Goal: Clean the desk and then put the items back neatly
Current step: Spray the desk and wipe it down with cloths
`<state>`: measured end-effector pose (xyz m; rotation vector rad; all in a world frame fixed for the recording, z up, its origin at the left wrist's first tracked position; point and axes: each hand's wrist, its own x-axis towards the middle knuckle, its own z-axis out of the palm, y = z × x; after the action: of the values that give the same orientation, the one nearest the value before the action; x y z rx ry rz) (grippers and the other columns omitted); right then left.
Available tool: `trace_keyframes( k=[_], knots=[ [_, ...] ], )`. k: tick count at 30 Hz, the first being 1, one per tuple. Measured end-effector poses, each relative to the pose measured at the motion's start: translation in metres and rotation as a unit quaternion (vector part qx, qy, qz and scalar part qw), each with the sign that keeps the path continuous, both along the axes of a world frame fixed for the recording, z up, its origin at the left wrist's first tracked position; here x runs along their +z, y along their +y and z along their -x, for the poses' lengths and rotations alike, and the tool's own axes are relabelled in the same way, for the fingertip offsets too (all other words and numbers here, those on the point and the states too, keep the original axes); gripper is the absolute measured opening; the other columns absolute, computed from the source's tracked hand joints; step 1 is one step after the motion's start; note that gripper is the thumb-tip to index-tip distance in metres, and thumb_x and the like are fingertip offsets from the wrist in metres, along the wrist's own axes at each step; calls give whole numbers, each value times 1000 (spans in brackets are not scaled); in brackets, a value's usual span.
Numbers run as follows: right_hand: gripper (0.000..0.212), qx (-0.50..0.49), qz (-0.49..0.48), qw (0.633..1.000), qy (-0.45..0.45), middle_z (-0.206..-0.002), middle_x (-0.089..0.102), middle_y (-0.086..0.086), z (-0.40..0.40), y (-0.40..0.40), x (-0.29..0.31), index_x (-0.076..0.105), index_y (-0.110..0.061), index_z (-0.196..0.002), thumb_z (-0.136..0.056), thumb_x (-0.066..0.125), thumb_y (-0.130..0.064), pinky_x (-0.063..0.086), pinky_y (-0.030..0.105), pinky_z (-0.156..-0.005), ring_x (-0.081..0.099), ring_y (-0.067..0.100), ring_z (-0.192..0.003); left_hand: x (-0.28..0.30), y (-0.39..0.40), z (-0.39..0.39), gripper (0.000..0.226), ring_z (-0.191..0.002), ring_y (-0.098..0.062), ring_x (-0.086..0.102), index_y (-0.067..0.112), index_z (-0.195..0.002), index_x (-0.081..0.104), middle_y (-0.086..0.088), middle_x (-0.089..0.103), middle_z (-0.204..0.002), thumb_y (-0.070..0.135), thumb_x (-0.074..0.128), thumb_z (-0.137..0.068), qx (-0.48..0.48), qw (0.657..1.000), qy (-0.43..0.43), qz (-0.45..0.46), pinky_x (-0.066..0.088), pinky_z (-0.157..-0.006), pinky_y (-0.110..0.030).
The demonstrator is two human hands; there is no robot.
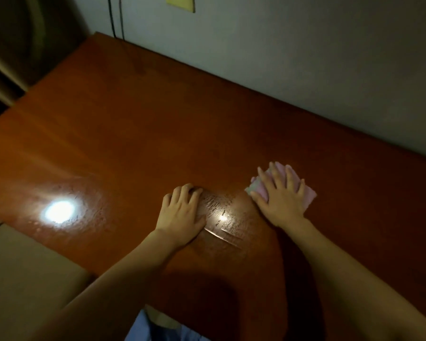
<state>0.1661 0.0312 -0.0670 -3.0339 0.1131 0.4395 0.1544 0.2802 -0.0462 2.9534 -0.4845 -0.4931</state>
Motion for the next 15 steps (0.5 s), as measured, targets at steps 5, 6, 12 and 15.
trace_keyframes(
  k=[5, 6, 12, 15],
  knots=[
    [70, -32, -17, 999, -25, -160, -8, -1, -36, 60, -6, 0, -33, -152, -92, 16, -67, 3, 64, -110, -12, 36, -144, 0, 19, 14, 68, -137, -26, 25, 20, -146, 26, -5, 27, -147, 52, 36, -87, 4, 1000, 4, -13, 23, -109, -41],
    [70, -4, -20, 999, -28, -160, -8, -2, -35, 76, -6, -1, -33, -151, -92, 16, -67, 2, 63, -110, -12, 36, -144, -1, 23, 14, 67, -138, -24, 20, 21, -147, 22, -4, 23, -148, 52, 37, -90, 10, 1000, 7, -17, 21, -110, -40],
    [71, 104, -20, 994, -13, -159, -13, -3, 46, 118, -6, -6, -34, -150, -90, 13, -67, -7, 59, -111, -20, 31, -143, 7, 51, 36, 67, -139, -25, 17, 23, -148, 17, -4, 19, -150, 52, 39, -92, 63, 997, 28, -26, 21, -110, -41],
    [74, 91, -12, 996, 5, -154, -20, -7, 89, 86, -8, -5, -35, -150, -85, 6, -69, -16, 56, -107, -30, 25, -138, 9, 59, 51, 68, -140, -25, 15, 23, -149, 14, -5, 17, -152, 53, 38, -93, 81, 996, 30, -34, 20, -111, -42]
  ],
)
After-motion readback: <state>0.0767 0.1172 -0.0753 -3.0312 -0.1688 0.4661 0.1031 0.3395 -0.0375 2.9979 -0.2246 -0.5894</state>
